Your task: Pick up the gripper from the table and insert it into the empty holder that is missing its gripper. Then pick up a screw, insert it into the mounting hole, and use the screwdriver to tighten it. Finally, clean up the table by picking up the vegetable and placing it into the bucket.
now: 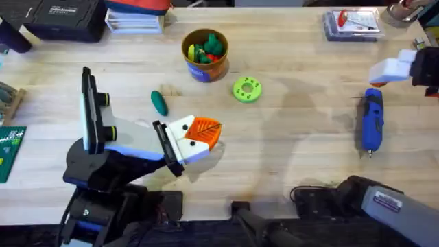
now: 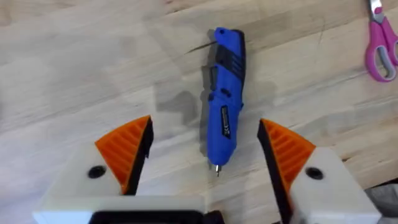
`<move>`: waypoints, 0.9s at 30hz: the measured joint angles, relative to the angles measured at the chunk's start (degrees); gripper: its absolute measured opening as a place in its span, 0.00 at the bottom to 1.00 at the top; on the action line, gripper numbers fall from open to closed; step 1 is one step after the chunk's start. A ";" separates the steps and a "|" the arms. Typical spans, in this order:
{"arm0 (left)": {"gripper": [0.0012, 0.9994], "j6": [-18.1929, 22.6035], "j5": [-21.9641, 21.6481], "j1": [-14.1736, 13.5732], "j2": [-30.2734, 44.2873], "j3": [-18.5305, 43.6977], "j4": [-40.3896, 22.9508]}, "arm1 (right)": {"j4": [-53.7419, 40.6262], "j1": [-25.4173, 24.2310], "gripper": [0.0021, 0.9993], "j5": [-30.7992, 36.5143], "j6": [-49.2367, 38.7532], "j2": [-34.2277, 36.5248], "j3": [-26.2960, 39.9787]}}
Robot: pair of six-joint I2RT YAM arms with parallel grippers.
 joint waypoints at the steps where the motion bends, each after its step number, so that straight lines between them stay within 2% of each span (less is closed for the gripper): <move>1: 0.00 -0.02 0.00 0.00 -0.01 0.00 0.00 | 0.45 -0.27 0.99 0.13 -0.11 0.65 0.00; 6: 0.00 -0.01 0.00 0.00 0.02 0.00 0.00 | 0.62 -0.54 0.99 0.27 -0.91 3.68 0.00; 11: 0.00 0.00 0.02 0.00 0.01 0.00 0.00 | 0.68 -1.97 0.99 -1.69 -6.27 4.38 -0.02; 16: 0.00 0.00 0.02 0.00 0.02 0.00 0.00 | 2.61 -7.44 0.99 -3.52 -9.27 4.41 -0.02; 20: 0.00 0.00 0.00 0.00 0.02 0.00 0.00 | 1.74 -12.31 0.99 -8.54 -14.07 5.51 -0.02; 27: 0.00 0.00 0.00 0.00 0.02 0.00 0.00 | 1.80 -18.21 0.99 -13.27 -18.51 13.63 -0.02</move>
